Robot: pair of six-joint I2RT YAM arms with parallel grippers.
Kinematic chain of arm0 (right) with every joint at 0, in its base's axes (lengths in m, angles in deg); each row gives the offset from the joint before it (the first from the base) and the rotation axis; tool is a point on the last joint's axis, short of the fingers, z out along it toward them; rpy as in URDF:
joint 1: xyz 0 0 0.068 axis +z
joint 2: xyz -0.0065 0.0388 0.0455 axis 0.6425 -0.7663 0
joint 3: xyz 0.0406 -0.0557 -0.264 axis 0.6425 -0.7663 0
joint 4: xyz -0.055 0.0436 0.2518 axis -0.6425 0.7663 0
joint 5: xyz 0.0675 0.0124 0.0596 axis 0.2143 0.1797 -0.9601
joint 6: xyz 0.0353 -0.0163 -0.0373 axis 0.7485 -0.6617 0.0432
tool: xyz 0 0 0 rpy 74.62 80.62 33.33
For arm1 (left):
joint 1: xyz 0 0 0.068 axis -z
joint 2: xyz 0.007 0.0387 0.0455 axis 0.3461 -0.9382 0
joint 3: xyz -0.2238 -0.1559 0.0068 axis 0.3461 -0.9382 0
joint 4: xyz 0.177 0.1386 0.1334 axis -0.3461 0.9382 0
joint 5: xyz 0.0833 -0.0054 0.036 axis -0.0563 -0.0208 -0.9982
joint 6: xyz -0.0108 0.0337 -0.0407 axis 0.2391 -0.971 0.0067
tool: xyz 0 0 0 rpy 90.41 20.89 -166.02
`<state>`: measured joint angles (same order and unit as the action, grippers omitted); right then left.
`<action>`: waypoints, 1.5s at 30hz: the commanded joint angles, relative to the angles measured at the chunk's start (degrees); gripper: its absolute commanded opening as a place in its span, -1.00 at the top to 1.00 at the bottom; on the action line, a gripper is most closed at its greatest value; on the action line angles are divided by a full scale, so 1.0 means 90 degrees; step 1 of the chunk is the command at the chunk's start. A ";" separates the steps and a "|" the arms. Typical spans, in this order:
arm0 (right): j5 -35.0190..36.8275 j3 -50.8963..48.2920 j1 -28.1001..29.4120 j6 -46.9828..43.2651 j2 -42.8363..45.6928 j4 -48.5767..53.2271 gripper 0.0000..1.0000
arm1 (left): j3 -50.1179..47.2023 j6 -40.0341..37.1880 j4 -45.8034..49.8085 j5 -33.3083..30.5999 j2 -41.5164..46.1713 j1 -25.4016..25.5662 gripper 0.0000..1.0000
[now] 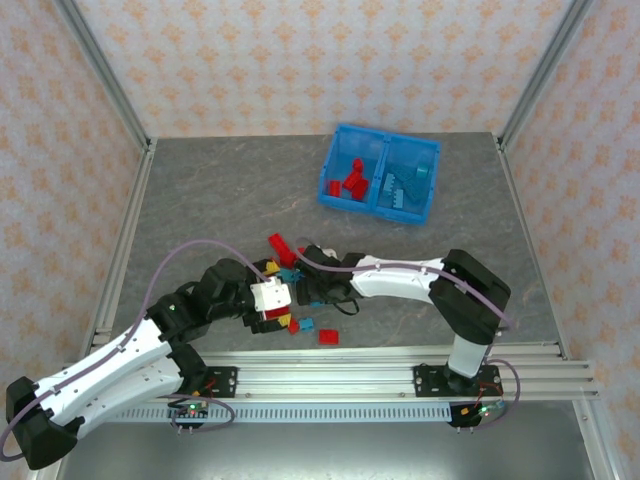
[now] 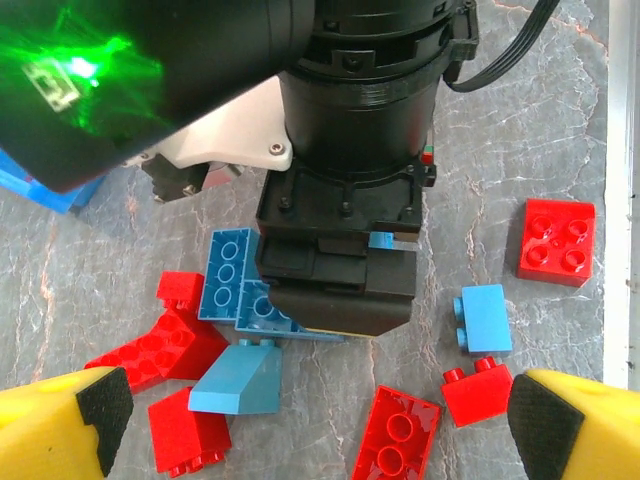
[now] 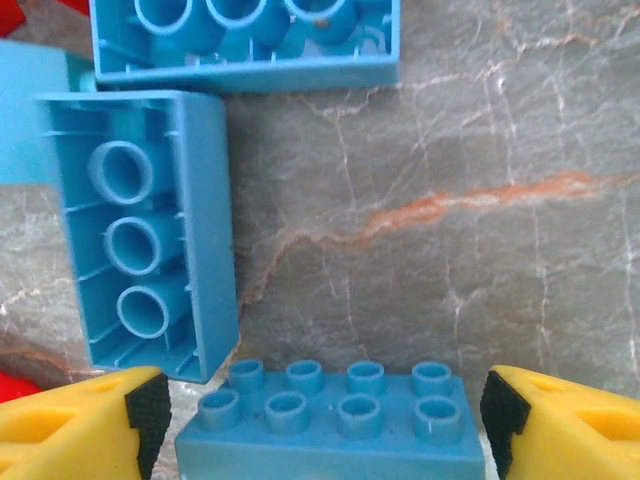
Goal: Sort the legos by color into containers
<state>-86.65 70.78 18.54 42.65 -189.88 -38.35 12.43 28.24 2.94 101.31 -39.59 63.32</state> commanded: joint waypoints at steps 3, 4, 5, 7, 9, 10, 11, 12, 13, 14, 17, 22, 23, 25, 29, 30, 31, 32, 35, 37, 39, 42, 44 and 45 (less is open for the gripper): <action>0.0525 -0.0237 0.0030 0.0544 0.0082 0.0472 -0.59 | 0.0020 -0.0148 -0.0004 0.0166 0.0021 -0.0050 -0.99; 0.0554 -0.0284 0.0031 0.0594 0.0121 0.0485 -0.59 | 0.0020 -0.0146 -0.0003 0.0184 0.0030 -0.0049 -0.99; 0.0573 -0.0334 0.0030 0.0622 0.0152 0.0458 -0.56 | 0.0015 -0.0150 -0.0004 0.0185 0.0049 -0.0049 -0.99; 0.0606 -0.0454 0.0031 0.0656 0.0191 0.0353 -0.49 | 0.0020 -0.0151 0.0004 0.0201 0.0081 -0.0049 -0.99; 0.0554 -0.0546 0.0031 0.0624 0.0188 0.0163 -0.38 | 0.0011 -0.0149 0.0003 0.0205 0.0108 -0.0049 -0.99; 0.0515 -0.0539 0.0031 0.0620 0.0174 0.0115 -0.31 | 0.0010 -0.0147 -0.0004 0.0212 0.0116 -0.0052 -0.99; 0.0481 -0.0541 0.0030 0.0618 0.0174 0.0063 -0.26 | 0.0010 -0.0155 0.0004 0.0213 0.0127 -0.0049 -0.99; 0.0464 -0.0536 0.0031 0.0619 0.0185 0.0021 -0.21 | 0.0011 -0.0137 0.0017 0.0220 0.0133 -0.0049 -0.99; 0.0485 -0.0517 0.0036 0.0643 0.0215 0.0026 -0.18 | 0.0010 -0.0131 0.0018 0.0221 0.0147 -0.0049 -0.99; 0.0528 -0.0509 0.0031 0.0657 0.0258 0.0052 -0.17 | 0.0010 -0.0126 0.0022 0.0226 0.0150 -0.0049 -0.99; 0.0790 -0.0564 0.0031 0.0774 0.0702 0.0082 -0.12 | 0.0001 -0.0126 0.0003 0.0301 0.0194 -0.0049 -0.99; 0.1328 -0.0509 -0.0162 0.0632 0.1836 0.0273 -0.10 | -0.0053 -0.0142 -0.0155 0.0628 0.0356 -0.0049 -0.99; 0.1394 -0.0468 -0.0272 0.0547 0.2005 0.0300 -0.10 | -0.0063 -0.0143 -0.0188 0.0652 0.0387 -0.0049 -0.99; 0.1605 -0.0351 -0.0640 0.0255 0.2343 0.0399 -0.09 | -0.0086 -0.0142 -0.0244 0.0652 0.0467 -0.0049 -0.99; 0.1671 0.0054 -0.1854 -0.0434 0.2638 0.0519 -0.08 | -0.0117 -0.0143 -0.0301 0.0454 0.0568 -0.0050 -0.99; 0.1577 0.0210 -0.2230 -0.0613 0.2626 0.0501 -0.07 | -0.0111 -0.0126 -0.0315 0.0375 0.0586 -0.0049 -0.99; 0.1525 0.0369 -0.2563 -0.0836 0.2575 0.0451 -0.07 | -0.0102 -0.0086 -0.0346 0.0281 0.0595 -0.0049 -0.99; 0.1596 0.0531 -0.2820 -0.1022 0.2472 0.0391 -0.06 | -0.0092 -0.0045 -0.0376 0.0230 0.0614 -0.0049 -0.99; 0.1575 0.1245 -0.3666 -0.1474 0.1794 0.0426 -0.05 | -0.0102 0.0024 -0.0461 0.0189 0.0697 -0.0049 -0.99; 0.1376 0.1824 -0.4219 -0.1574 0.1144 0.0459 -0.05 | -0.0111 0.0024 -0.0463 0.0140 0.0733 -0.0049 -0.99; 0.1202 0.2286 -0.4627 -0.1592 0.0518 0.0398 -0.05 | -0.0097 0.0071 -0.0461 0.0040 0.0739 -0.0049 -0.99; 0.0598 0.3337 -0.5091 -0.1519 -0.0558 0.0630 -0.06 | -0.0039 0.0416 -0.0540 -0.0173 0.0713 -0.0049 -0.99; 0.0176 0.4088 -0.5293 -0.1394 -0.1260 0.0913 -0.10 | 0.0007 0.1019 -0.0725 -0.0492 0.0636 -0.0091 -0.99; 0.0002 0.4483 -0.5374 -0.1330 -0.1566 0.1073 -0.13 | 0.0069 0.1298 -0.0755 -0.0617 0.0556 -0.0138 -0.99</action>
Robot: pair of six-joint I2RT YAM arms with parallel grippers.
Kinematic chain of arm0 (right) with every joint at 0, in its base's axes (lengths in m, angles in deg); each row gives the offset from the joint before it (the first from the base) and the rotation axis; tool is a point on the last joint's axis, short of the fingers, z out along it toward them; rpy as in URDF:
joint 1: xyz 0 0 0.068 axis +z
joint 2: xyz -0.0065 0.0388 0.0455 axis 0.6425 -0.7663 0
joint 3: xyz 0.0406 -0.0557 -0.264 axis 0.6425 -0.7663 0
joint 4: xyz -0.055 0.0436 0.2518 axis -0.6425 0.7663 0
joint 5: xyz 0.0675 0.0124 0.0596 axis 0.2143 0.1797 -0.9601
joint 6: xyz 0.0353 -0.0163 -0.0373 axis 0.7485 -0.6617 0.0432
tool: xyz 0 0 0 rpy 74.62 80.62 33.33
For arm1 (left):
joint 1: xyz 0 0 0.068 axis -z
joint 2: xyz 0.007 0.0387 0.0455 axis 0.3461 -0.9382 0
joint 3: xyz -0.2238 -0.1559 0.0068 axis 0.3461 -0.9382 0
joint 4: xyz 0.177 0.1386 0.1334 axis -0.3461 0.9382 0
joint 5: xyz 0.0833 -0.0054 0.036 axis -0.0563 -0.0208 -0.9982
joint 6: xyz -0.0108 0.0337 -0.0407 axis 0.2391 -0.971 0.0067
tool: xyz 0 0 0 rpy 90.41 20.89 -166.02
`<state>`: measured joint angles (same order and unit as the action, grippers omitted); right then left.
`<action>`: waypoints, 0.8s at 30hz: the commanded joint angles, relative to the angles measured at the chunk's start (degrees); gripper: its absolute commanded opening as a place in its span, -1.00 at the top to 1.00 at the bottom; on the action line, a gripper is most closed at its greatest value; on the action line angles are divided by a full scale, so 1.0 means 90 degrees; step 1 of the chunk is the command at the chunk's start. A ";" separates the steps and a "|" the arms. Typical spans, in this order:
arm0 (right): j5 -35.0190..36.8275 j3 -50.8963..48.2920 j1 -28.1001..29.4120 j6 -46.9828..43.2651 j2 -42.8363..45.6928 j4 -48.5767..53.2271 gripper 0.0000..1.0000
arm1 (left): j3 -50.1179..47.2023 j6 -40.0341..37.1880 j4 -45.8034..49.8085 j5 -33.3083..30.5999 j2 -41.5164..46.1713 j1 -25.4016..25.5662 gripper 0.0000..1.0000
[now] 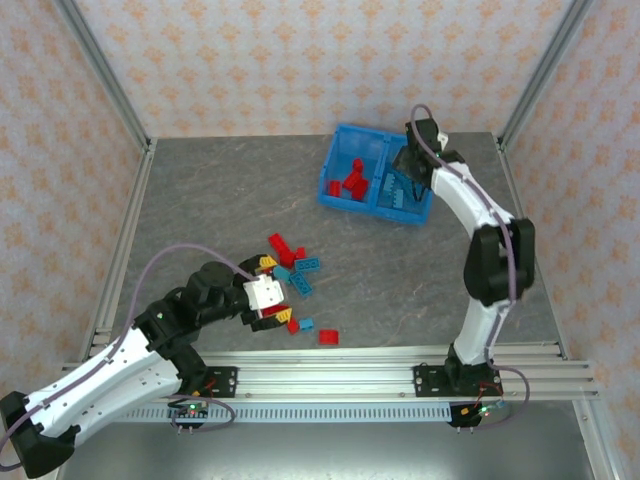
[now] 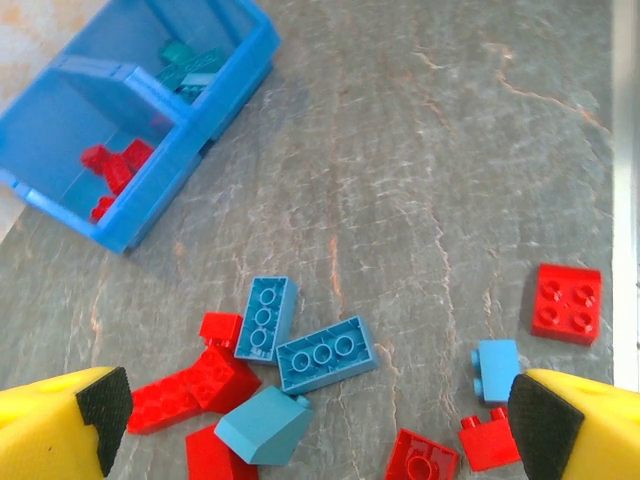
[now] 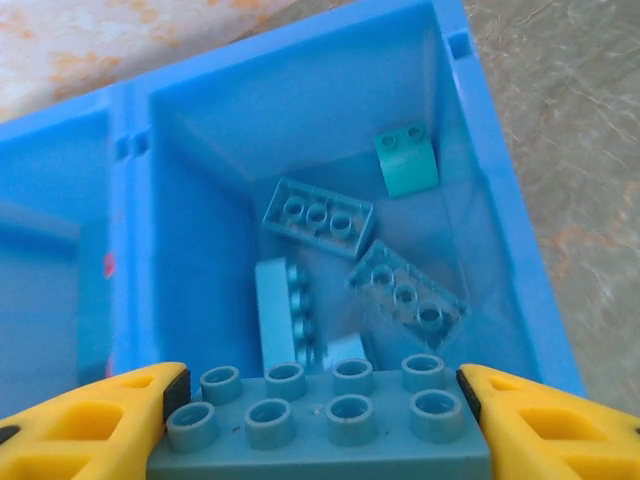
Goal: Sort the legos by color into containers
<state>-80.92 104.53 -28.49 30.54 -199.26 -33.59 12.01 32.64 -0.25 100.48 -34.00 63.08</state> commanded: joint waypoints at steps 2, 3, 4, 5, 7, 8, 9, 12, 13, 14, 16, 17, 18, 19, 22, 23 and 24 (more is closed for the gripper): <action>-0.0760 0.1357 -0.0202 0.0061 -0.0993 0.0798 -0.22 | 0.0292 0.1348 -0.0356 -0.0746 -0.0314 -0.0226 -0.99; -0.0718 0.1662 -0.0207 0.0060 -0.1190 0.0956 -0.27 | 0.0423 0.1690 -0.0315 -0.0951 -0.0480 -0.0286 -0.99; -0.0686 0.1912 -0.0210 0.0068 -0.1324 0.1088 -0.34 | 0.0584 0.2003 -0.0223 -0.1142 -0.0664 -0.0340 -0.99; -0.0653 0.2079 -0.0209 0.0085 -0.1401 0.1207 -0.40 | 0.0768 0.2248 -0.0099 -0.1264 -0.0833 -0.0394 -0.99; -0.0625 0.2252 -0.0207 0.0126 -0.1399 0.1339 -0.53 | 0.1204 0.2636 0.0284 -0.1413 -0.1236 -0.0530 -0.99; -0.0600 0.2257 -0.0212 0.0143 -0.1345 0.1362 -0.56 | 0.1388 0.2725 0.0449 -0.1417 -0.1403 -0.0581 -0.99; -0.0596 0.2242 -0.0210 0.0142 -0.1241 0.1376 -0.58 | 0.1581 0.2773 0.0630 -0.1401 -0.1594 -0.0640 -0.99; -0.0611 0.2075 -0.0212 0.0082 -0.0820 0.1369 -0.65 | 0.1897 0.2661 0.1017 -0.1112 -0.2065 -0.0786 -0.99; -0.0656 0.1966 -0.0205 0.0055 -0.0641 0.1372 -0.66 | 0.1912 0.2648 0.1020 -0.1040 -0.2163 -0.0811 -0.99; -0.0742 0.1816 -0.0203 0.0060 -0.0459 0.1364 -0.67 | 0.1899 0.2704 0.0990 -0.1034 -0.2235 -0.0830 -0.99; -0.1079 0.1274 -0.0185 0.0060 0.0118 0.1275 -0.68 | 0.1856 0.2975 0.0920 -0.1112 -0.2358 -0.0872 -0.99; -0.1299 0.0924 -0.0159 0.0053 0.0439 0.1203 -0.70 | 0.1929 0.3234 0.0966 -0.1204 -0.2434 -0.0872 -0.98; -0.1536 0.0467 -0.0104 0.0070 0.0872 0.1083 -0.71 | 0.2098 0.3805 0.1074 -0.1368 -0.2547 -0.0867 -0.94; -0.1744 -0.0115 -0.0020 0.0062 0.1381 0.0931 -0.73 | 0.2276 0.4447 0.1236 -0.1556 -0.2690 -0.0863 -0.90; -0.2051 -0.1712 0.0402 0.0048 0.2976 0.0524 -0.80 | 0.2588 0.6696 0.1678 -0.1837 -0.3106 -0.0845 -0.79; -0.2114 -0.2260 0.0622 0.0034 0.3582 0.0397 -0.83 | 0.2572 0.7496 0.1716 -0.1842 -0.3244 -0.0811 -0.75; -0.2215 -0.2764 0.0843 0.0006 0.4130 0.0267 -0.85 | 0.2515 0.8237 0.1684 -0.1869 -0.3348 -0.0770 -0.71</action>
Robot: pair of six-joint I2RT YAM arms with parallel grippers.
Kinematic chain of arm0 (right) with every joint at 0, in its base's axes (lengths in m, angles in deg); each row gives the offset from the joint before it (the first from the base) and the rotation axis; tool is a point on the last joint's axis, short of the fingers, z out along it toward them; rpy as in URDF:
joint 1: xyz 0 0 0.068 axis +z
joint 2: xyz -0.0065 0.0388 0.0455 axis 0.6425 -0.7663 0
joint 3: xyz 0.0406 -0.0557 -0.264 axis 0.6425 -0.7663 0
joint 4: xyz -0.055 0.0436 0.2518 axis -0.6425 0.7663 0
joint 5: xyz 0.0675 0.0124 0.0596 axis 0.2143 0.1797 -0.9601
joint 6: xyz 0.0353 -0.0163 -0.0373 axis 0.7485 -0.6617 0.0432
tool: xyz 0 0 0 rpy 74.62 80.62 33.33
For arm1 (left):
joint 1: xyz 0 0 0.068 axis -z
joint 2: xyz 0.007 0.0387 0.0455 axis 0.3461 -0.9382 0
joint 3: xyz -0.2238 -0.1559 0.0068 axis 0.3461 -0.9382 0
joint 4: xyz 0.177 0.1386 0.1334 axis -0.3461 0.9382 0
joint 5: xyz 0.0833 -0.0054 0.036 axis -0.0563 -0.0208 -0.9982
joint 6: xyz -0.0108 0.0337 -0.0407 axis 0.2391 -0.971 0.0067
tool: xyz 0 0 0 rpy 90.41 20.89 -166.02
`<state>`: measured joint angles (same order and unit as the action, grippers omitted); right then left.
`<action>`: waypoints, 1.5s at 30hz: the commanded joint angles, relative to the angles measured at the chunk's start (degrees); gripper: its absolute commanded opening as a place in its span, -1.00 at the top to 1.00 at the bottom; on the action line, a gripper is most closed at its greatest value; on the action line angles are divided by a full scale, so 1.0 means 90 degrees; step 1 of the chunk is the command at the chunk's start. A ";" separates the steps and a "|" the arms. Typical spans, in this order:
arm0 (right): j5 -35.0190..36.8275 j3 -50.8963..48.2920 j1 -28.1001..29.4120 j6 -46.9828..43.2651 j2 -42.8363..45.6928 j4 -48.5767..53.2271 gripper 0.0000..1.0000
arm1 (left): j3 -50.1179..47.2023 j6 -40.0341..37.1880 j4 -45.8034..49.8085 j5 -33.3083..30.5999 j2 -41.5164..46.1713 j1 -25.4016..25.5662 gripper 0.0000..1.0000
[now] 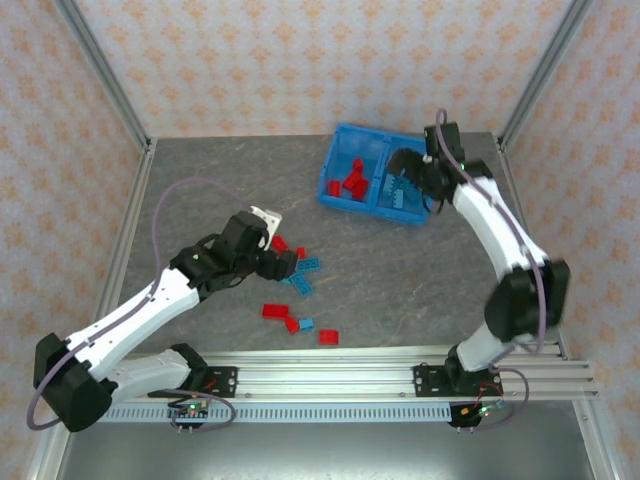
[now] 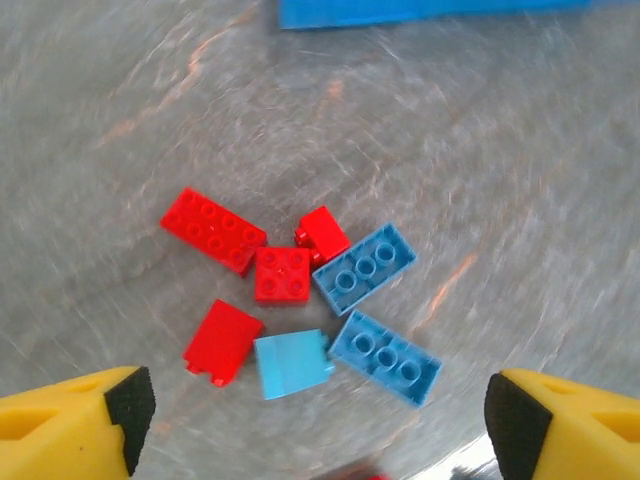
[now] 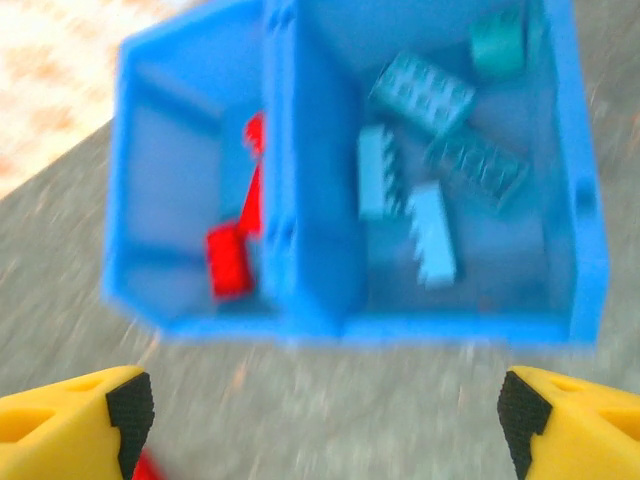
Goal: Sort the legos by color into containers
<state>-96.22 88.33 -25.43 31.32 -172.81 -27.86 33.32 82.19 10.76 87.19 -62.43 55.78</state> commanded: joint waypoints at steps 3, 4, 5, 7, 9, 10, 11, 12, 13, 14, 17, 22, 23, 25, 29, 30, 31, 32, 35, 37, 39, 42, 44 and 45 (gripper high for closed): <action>-0.0991 -0.2123 0.1081 -0.0081 0.2617 -0.0360 -0.89 | -0.0176 0.4276 0.0181 -0.0462 -0.0466 0.0298 -0.68; -0.1154 -0.2361 0.1223 -0.0057 0.2911 -0.0256 -0.90 | -0.0257 0.4625 0.0090 -0.0592 -0.0537 0.0449 -0.67; -0.1370 -0.2605 0.1403 -0.0011 0.3193 -0.0134 -0.89 | -0.0321 0.5011 0.0021 -0.0793 -0.0642 0.0666 -0.65; -0.1639 -0.3016 0.1739 0.0054 0.3557 0.0166 -0.90 | -0.0249 0.5654 0.0109 -0.1192 -0.0985 0.1050 -0.64; -0.1602 -0.3343 0.2112 0.0128 0.3774 0.0483 -0.90 | 0.0124 0.6009 0.0557 -0.1321 -0.1599 0.1272 -0.65; -0.1603 -0.3450 0.2241 0.0167 0.3863 0.0567 -0.90 | 0.0324 0.6085 0.0783 -0.1373 -0.1878 0.1319 -0.65; -0.1593 -0.3564 0.2364 0.0219 0.3931 0.0652 -0.90 | 0.0506 0.6112 0.0943 -0.1403 -0.2214 0.1352 -0.65; -0.1557 -0.3645 0.2441 0.0244 0.4011 0.0682 -0.90 | 0.0613 0.6159 0.1031 -0.1409 -0.2487 0.1360 -0.65; -0.1520 -0.3698 0.2474 0.0265 0.4067 0.0691 -0.90 | 0.0630 0.6200 0.0989 -0.1391 -0.2666 0.1362 -0.64; -0.1441 -0.3710 0.2476 0.0282 0.4113 0.0753 -0.90 | 0.0574 0.6227 0.0835 -0.1355 -0.2814 0.1365 -0.62; -0.1238 -0.3633 0.2480 0.0181 0.4139 0.0872 -0.91 | 0.0492 0.6217 0.0308 -0.1348 -0.3097 0.1355 -0.58; -0.0987 -0.3612 0.2476 0.0159 0.4054 0.0845 -0.91 | 0.0774 0.6058 0.0221 -0.1333 -0.3686 0.1365 -0.45; -0.0906 -0.3626 0.2476 0.0176 0.4033 0.0857 -0.92 | 0.0775 0.6090 0.0225 -0.1312 -0.3774 0.1355 -0.40; -0.0823 -0.3658 0.2478 0.0203 0.4019 0.0882 -0.91 | 0.0719 0.6145 0.0173 -0.1308 -0.3899 0.1359 -0.26; -0.0808 -0.3625 0.2476 0.0294 0.4041 0.0994 -0.92 | 0.0605 0.6205 -0.0022 -0.1178 -0.4021 0.1360 0.14; -0.0818 -0.3601 0.2476 0.0298 0.4064 0.1027 -0.91 | 0.0580 0.6211 -0.0074 -0.1158 -0.4008 0.1358 0.26; -0.0826 -0.3591 0.2480 0.0313 0.4091 0.1053 -0.91 | 0.0560 0.6201 -0.0091 -0.1126 -0.3982 0.1360 0.35; -0.0845 -0.3578 0.2476 0.0334 0.4120 0.1079 -0.91 | 0.0553 0.6182 -0.0109 -0.1100 -0.3931 0.1357 0.44; -0.0948 -0.3530 0.2476 0.0452 0.4304 0.1099 -0.92 | 0.0643 0.5818 -0.0261 -0.0826 -0.3611 0.1369 0.51; -0.0923 -0.3491 0.2481 0.0566 0.4487 0.1065 -0.91 | 0.0958 0.5526 -0.0239 -0.0673 -0.3357 0.1392 0.52; -0.0756 -0.3440 0.2476 0.0716 0.4711 0.1027 -0.92 | 0.1503 0.5124 -0.0133 -0.0738 -0.3184 0.1463 0.51; -0.0108 -0.3366 0.2476 0.0909 0.5083 0.1056 -0.91 | 0.2641 0.4349 0.0158 -0.1105 -0.3376 0.1577 0.51; 0.0409 -0.3336 0.2476 0.1003 0.5332 0.1139 -0.91 | 0.3570 0.3874 0.0276 -0.1281 -0.3813 0.1600 0.51; 0.0601 -0.3318 0.2476 0.1041 0.5422 0.1204 -0.92 | 0.3907 0.3681 0.0220 -0.1334 -0.4048 0.1600 0.51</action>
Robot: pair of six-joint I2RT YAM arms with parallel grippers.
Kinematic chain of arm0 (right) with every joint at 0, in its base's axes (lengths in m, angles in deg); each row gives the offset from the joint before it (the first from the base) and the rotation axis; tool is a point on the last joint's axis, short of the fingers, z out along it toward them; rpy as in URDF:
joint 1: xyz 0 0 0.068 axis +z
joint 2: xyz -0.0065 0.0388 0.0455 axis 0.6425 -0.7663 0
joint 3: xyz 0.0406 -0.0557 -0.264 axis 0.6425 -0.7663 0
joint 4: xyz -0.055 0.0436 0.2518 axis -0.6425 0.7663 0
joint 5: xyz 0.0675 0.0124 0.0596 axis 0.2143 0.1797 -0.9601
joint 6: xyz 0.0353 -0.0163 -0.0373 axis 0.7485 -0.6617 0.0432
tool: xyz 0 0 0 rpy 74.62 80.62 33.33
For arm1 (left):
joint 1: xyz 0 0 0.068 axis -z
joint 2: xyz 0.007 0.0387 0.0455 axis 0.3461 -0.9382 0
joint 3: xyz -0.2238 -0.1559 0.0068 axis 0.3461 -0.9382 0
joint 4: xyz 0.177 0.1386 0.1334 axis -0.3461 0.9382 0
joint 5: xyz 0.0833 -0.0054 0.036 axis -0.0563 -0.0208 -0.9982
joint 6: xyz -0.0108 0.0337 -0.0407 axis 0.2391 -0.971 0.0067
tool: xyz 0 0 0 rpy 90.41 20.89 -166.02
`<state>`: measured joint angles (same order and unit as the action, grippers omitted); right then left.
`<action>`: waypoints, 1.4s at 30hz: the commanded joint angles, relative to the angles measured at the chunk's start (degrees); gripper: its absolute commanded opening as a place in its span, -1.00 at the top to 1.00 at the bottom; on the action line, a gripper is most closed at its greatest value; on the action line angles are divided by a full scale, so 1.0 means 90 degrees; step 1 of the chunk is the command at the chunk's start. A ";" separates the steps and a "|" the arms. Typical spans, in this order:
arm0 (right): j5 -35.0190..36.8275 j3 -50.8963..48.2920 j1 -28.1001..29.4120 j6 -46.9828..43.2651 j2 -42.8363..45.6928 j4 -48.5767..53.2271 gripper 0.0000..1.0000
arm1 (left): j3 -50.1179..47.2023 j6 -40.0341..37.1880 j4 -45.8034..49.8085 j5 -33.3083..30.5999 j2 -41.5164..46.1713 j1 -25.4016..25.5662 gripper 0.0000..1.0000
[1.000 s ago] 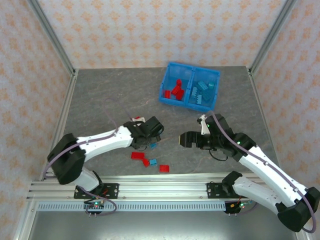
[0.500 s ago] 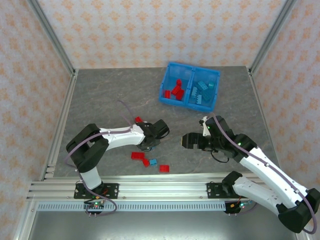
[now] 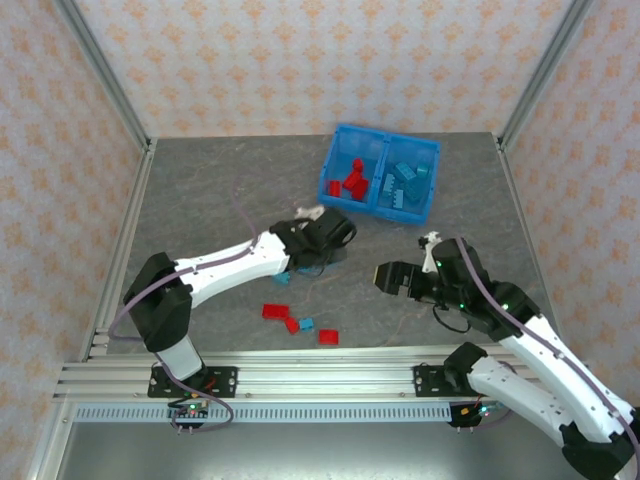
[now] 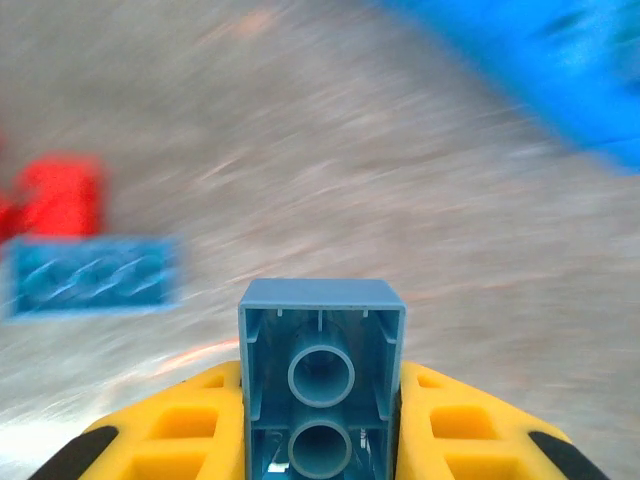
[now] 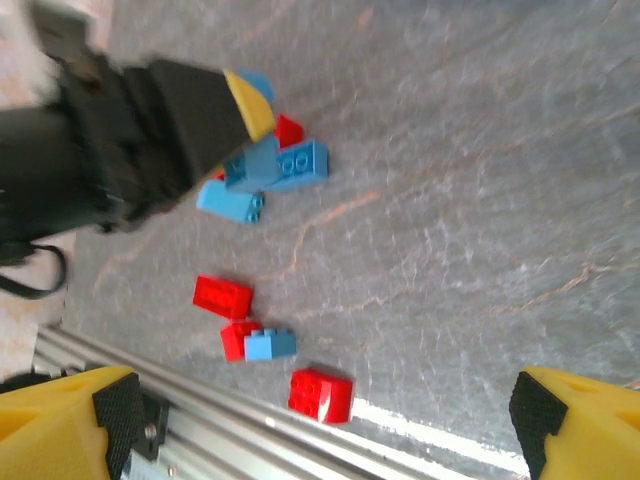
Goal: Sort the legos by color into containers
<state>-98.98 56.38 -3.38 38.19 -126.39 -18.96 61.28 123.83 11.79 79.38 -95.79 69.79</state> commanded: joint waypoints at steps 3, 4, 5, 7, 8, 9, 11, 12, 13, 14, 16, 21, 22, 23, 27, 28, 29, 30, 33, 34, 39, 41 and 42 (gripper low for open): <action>0.1414 0.0251 0.0025 0.0440 0.0579 0.0431 -0.93 | 0.1943 -0.1547 -0.0274 -0.0727 -0.1187 0.0043 0.52; 0.1513 0.0235 0.0025 0.0491 0.0683 0.0479 -0.93 | 0.2404 -0.1766 -0.0360 -0.0830 -0.1623 0.0043 0.52; 0.1578 0.0208 0.0025 0.0519 0.0783 0.0516 -0.93 | 0.2908 -0.2009 -0.0411 -0.0886 -0.2036 0.0044 0.52; 0.1643 0.0172 0.0026 0.0557 0.0924 0.0587 -0.93 | 0.3952 -0.2453 -0.0479 -0.1035 -0.2805 0.0050 0.52; 0.1676 0.0172 0.0025 0.0568 0.0952 0.0628 -0.93 | 0.4530 -0.2691 -0.0512 -0.1147 -0.3279 0.0043 0.52; 0.1687 0.0166 0.0025 0.0570 0.0977 0.0663 -0.93 | 0.5016 -0.2890 -0.0545 -0.1260 -0.3659 0.0043 0.52; 0.1713 0.0188 0.0025 0.0558 0.0989 0.0746 -0.93 | 0.6178 -0.3404 -0.0594 -0.1437 -0.4528 0.0035 0.51; 0.1713 0.0185 0.0025 0.0524 0.0994 0.0774 -0.93 | 0.6649 -0.3636 -0.0683 -0.1519 -0.4878 0.0038 0.51; 0.1730 0.0195 0.0025 0.0505 0.1001 0.0811 -0.93 | 0.7154 -0.3910 -0.0803 -0.1607 -0.5257 0.0035 0.49; 0.1758 0.0187 0.0025 0.0484 0.0999 0.0842 -0.93 | 0.7606 -0.4168 -0.0919 -0.1684 -0.5602 0.0033 0.47; 0.1792 0.0175 0.0025 0.0462 0.1020 0.0886 -0.93 | 0.8108 -0.4517 -0.1330 -0.1899 -0.6079 0.0016 0.41; 0.1785 0.0146 0.0025 0.0473 0.1104 0.0948 -0.93 | 0.8417 -0.4326 -0.1844 -0.1784 -0.6524 -0.0189 -0.02; 0.1790 0.0136 0.0026 0.0475 0.1126 0.0953 -0.94 | 0.8411 -0.4332 -0.1828 -0.1727 -0.6496 -0.0202 -0.09; 0.1807 0.0121 0.0026 0.0471 0.1136 0.0953 -0.93 | 0.8415 -0.4362 -0.1783 -0.1683 -0.6442 -0.0202 -0.11; 0.1835 0.0092 0.0025 0.0480 0.1131 0.0938 -0.93 | 0.8359 -0.4217 -0.1375 -0.1257 -0.5972 -0.0162 -0.12; 0.1822 0.0089 0.0025 0.0490 0.1139 0.0933 -0.93 | 0.8285 -0.4197 -0.1258 -0.1146 -0.5772 -0.0144 -0.13; 0.1812 0.0088 0.0030 0.0508 0.1132 0.0947 -0.93 | 0.8159 -0.4217 -0.1129 -0.1034 -0.5528 -0.0100 -0.14; 0.1809 0.0097 0.0025 0.0510 0.1133 0.0983 -0.93 | 0.7987 -0.4257 -0.1029 -0.0987 -0.5260 -0.0053 -0.15; 0.1871 0.0153 0.0025 0.0502 0.1154 0.1195 -0.93 | 0.6149 -0.4425 -0.1563 -0.0780 -0.3795 0.0095 -0.15; 0.1896 0.0157 0.0030 0.0485 0.1163 0.1272 -0.93 | 0.5041 -0.4484 -0.2235 -0.0546 -0.3066 0.0129 -0.16; 0.1516 0.0035 0.0022 0.0245 0.1065 0.1168 -0.93 | 0.1323 -0.5063 -0.3753 0.0724 0.0057 0.0160 -0.41; 0.1172 -0.0035 0.0029 0.0134 0.0908 0.0974 -0.90 | 0.0553 -0.5507 -0.3389 0.1085 0.1025 0.0178 -0.54; 0.0939 -0.0076 0.0025 0.0073 0.0776 0.0827 -0.89 | 0.0217 -0.5820 -0.3031 0.1191 0.1509 0.0219 -0.61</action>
<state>-86.32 56.95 -3.38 41.20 -117.43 -9.37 69.69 79.02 -15.46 83.65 -88.60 71.97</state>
